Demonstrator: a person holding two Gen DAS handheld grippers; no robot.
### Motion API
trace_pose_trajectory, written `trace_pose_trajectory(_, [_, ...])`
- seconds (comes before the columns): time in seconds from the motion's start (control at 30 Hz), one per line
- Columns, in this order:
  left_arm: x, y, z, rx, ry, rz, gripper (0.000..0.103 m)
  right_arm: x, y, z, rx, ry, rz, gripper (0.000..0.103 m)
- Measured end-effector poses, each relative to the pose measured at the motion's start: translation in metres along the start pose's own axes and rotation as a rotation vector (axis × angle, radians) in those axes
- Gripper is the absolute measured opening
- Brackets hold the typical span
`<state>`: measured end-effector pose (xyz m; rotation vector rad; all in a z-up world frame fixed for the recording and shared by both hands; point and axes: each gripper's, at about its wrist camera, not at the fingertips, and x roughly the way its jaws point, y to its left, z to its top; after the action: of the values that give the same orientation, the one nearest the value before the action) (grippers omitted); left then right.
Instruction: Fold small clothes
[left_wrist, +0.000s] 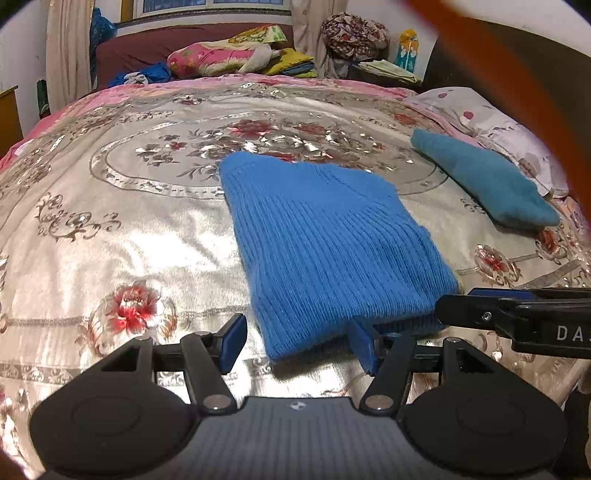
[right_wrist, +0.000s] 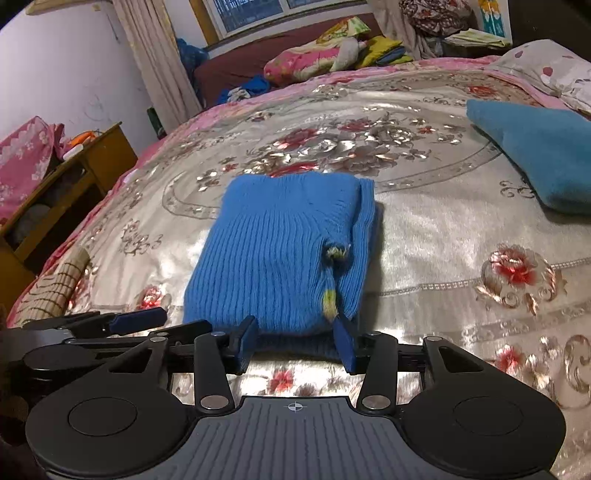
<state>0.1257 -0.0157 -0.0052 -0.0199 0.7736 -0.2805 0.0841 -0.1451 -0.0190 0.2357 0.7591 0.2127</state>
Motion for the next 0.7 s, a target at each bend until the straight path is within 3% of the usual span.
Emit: trace_pose_trajectory(0.7, [-0.005, -0.006, -0.031, -0.019, 0.024, 0.078, 0.089, -0.005, 0.013, -0.038, -0.031, 0.013, -0.069, 0.055])
